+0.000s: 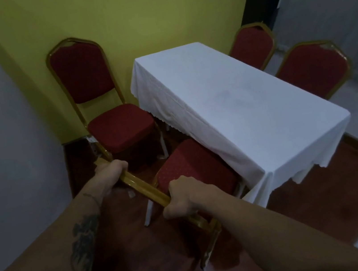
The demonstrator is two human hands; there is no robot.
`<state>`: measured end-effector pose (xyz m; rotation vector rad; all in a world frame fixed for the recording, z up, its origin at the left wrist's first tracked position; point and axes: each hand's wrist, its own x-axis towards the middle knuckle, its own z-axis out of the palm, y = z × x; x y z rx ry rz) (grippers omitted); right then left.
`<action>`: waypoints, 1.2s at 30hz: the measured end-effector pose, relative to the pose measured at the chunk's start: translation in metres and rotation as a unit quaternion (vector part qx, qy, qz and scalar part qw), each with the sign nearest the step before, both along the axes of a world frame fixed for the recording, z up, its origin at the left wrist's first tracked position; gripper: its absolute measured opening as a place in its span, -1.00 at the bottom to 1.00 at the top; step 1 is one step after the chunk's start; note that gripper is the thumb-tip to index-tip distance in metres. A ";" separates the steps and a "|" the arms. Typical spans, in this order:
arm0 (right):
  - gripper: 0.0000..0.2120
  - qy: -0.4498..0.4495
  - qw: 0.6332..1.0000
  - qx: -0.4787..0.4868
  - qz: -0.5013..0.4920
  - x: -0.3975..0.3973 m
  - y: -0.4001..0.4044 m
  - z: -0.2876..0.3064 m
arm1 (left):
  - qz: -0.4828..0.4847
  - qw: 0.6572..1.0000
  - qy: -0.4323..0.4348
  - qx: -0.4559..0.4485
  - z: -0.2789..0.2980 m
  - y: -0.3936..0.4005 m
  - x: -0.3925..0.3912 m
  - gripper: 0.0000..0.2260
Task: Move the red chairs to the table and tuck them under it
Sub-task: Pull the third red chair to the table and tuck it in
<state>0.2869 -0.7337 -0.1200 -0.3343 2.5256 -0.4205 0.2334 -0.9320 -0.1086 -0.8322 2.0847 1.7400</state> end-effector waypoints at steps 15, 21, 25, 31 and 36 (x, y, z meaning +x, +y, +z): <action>-0.65 -0.047 0.989 0.002 -0.138 -0.097 -0.037 0.009 | -0.073 0.997 -0.002 0.011 -0.008 -0.023 -0.141 -0.62; -0.63 -0.033 0.974 0.022 -0.224 -0.117 -0.032 0.010 | -0.106 0.993 0.009 0.042 -0.003 -0.005 -0.176 -0.38; -0.60 -0.018 0.966 0.037 -0.254 -0.131 -0.026 0.005 | -0.116 0.992 0.016 0.046 -0.002 0.003 -0.193 -0.41; -0.47 -0.016 0.965 0.031 -0.259 -0.144 -0.029 0.002 | -0.114 0.992 0.016 0.052 -0.005 -0.003 -0.211 -0.39; -0.30 -0.033 0.970 0.038 -0.239 -0.151 -0.033 0.006 | -0.138 0.989 0.007 0.045 -0.001 -0.008 -0.216 -0.44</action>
